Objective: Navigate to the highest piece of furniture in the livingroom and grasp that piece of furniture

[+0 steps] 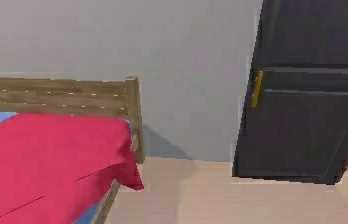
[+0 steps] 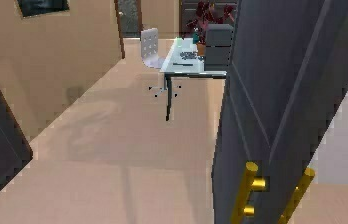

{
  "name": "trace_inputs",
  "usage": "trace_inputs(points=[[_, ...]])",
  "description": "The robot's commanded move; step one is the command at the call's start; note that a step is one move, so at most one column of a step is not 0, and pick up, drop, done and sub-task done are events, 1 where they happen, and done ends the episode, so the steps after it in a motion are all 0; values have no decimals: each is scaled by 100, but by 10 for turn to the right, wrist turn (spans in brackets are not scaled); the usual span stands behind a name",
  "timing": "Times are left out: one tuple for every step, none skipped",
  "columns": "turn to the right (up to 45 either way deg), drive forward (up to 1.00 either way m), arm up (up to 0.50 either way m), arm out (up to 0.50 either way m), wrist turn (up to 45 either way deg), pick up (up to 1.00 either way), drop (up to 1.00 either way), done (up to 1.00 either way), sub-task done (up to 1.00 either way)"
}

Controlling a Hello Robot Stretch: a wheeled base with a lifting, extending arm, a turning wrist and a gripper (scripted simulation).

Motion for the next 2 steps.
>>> trace_inputs(points=[[-180,0,0,0,0,0,0,0,0],[0,5,0,0,0,0,0,0,0]])
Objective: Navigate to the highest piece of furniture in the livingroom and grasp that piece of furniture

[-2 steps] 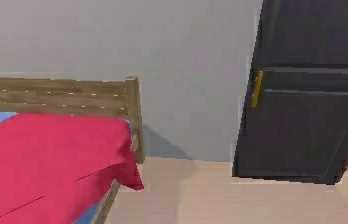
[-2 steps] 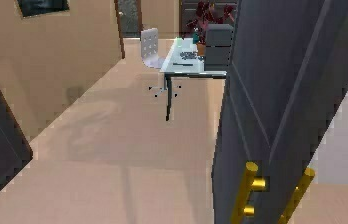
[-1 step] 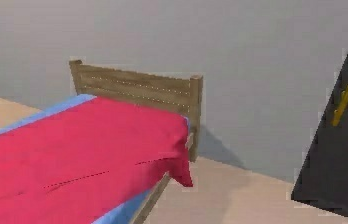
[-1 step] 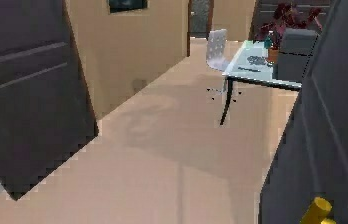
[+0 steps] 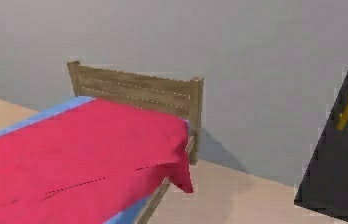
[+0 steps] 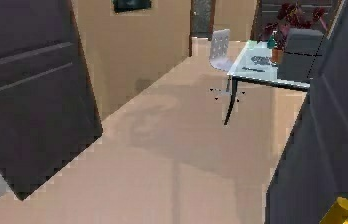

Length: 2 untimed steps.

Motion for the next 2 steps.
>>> trace_inputs(points=[[450,0,0,0,0,0,0,0,0],[420,0,0,0,0,0,0,0,0]])
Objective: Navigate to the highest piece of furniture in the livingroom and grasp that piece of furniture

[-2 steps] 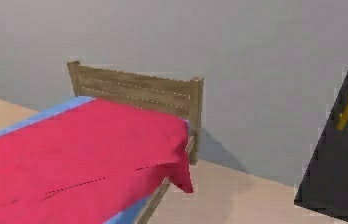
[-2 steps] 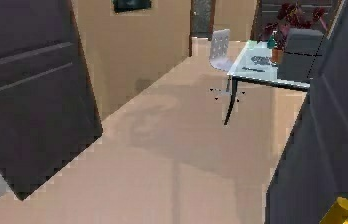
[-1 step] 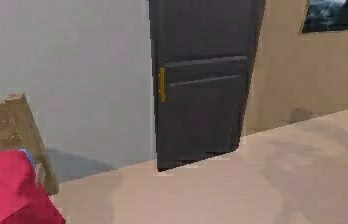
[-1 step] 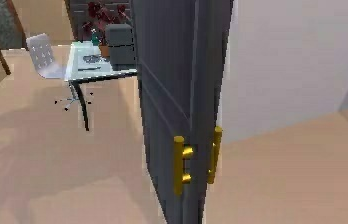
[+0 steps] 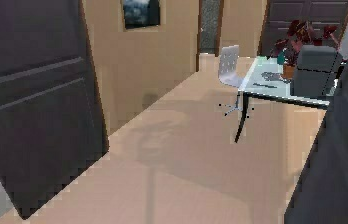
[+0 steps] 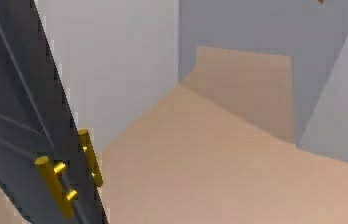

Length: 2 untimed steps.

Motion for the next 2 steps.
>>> trace_inputs(points=[[0,30,0,0,0,0,0,0,0],[30,0,0,0,0,0,0,0,0]])
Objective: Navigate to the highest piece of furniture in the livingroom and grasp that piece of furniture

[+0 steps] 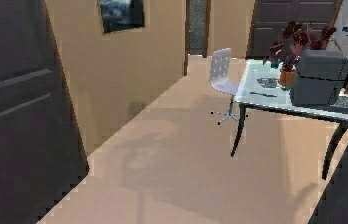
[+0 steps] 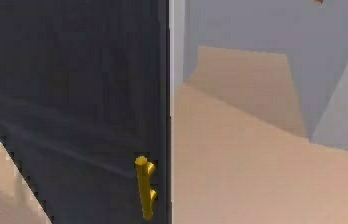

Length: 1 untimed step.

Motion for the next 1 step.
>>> trace_inputs(points=[[0,100,0,0,0,0,0,0,0]])
